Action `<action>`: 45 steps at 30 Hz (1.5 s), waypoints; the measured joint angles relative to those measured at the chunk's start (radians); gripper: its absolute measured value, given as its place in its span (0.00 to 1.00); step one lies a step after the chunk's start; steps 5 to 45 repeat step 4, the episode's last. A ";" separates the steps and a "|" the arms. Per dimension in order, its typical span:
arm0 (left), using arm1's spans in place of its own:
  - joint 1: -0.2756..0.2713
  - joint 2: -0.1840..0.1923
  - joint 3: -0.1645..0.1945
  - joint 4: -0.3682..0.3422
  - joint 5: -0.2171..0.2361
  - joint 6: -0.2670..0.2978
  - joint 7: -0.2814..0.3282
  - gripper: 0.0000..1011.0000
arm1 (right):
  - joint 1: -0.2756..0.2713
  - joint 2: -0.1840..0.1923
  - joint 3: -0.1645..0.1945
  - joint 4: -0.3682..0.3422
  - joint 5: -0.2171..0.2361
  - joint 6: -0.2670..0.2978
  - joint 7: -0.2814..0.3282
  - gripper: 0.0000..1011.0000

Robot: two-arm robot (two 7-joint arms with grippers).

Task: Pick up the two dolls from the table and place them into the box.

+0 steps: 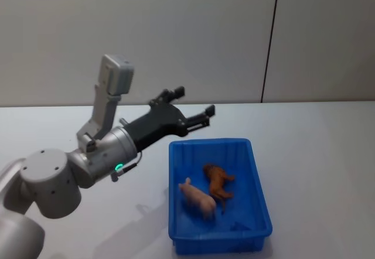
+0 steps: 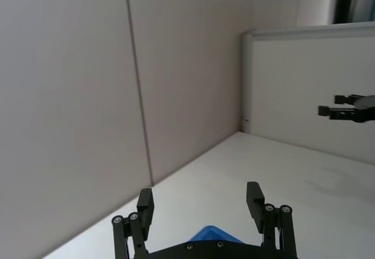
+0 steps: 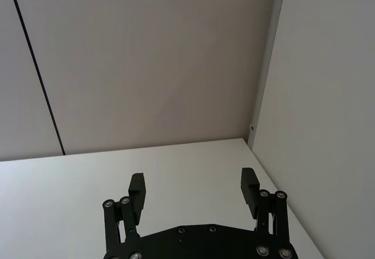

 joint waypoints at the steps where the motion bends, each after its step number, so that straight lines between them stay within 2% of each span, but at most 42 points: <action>1: 0.005 0.004 -0.002 -0.009 0.001 -0.004 0.016 0.99 | 0.000 0.000 0.000 0.000 0.000 0.000 0.000 0.99; 4: 0.029 0.023 -0.011 -0.056 0.007 -0.022 0.077 0.99 | 0.000 0.000 0.000 0.000 0.000 0.000 0.000 0.99; 45: 0.029 0.023 -0.011 -0.056 0.007 -0.022 0.077 0.99 | 0.000 0.000 0.000 0.000 0.000 0.000 0.000 0.99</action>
